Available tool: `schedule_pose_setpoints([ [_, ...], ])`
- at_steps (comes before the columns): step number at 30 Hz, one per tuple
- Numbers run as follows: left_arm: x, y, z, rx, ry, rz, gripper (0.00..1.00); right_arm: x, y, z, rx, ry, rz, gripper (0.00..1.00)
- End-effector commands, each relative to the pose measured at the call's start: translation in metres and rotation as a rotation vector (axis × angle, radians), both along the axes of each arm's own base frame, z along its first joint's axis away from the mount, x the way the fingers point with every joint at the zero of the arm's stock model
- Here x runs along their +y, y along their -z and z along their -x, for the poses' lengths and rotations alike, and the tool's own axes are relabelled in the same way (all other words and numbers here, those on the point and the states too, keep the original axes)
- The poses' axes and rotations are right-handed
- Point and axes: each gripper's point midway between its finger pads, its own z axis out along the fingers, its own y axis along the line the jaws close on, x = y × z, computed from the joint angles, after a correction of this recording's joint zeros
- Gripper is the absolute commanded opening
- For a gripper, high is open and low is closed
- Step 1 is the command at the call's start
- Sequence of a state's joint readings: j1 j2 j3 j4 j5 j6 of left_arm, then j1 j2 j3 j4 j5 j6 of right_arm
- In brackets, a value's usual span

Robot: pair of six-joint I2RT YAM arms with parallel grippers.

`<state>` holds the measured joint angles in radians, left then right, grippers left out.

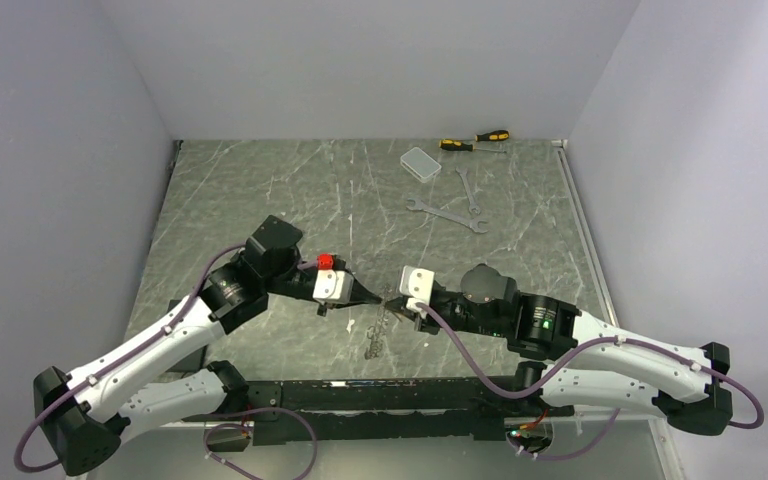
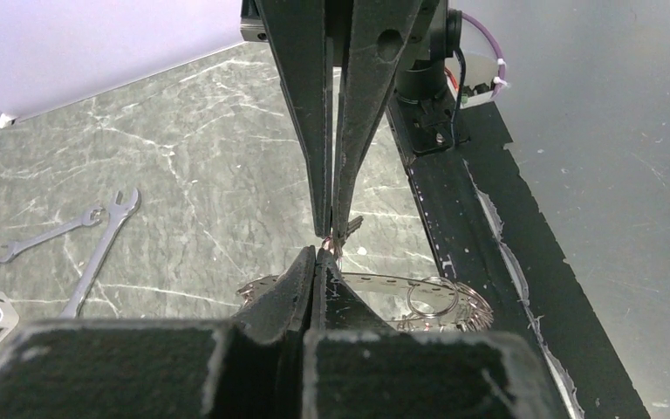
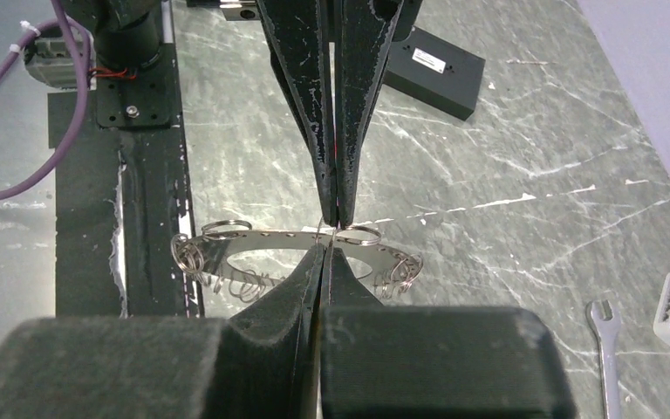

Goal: Put the keys on the keyring

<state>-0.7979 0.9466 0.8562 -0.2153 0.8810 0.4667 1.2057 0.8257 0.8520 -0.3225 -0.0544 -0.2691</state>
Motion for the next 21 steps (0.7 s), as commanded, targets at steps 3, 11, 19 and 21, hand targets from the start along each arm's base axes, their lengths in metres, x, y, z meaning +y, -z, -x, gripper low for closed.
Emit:
schedule_pose_setpoints([
  [3,-0.007,-0.034,-0.011,-0.011,-0.072,0.138,0.0,-0.006,-0.02,-0.019,-0.054,0.104,-0.051,0.0],
  [11,-0.007,-0.035,-0.031,0.066,-0.217,0.168,0.0,-0.004,-0.026,-0.025,-0.081,0.131,-0.079,0.0],
  [19,-0.008,-0.045,-0.044,0.171,-0.317,0.255,0.0,-0.001,-0.02,-0.035,-0.108,0.166,-0.052,0.0],
  [21,-0.008,-0.048,-0.046,0.22,-0.341,0.285,0.0,-0.002,-0.018,-0.04,-0.116,0.193,-0.045,0.0],
])
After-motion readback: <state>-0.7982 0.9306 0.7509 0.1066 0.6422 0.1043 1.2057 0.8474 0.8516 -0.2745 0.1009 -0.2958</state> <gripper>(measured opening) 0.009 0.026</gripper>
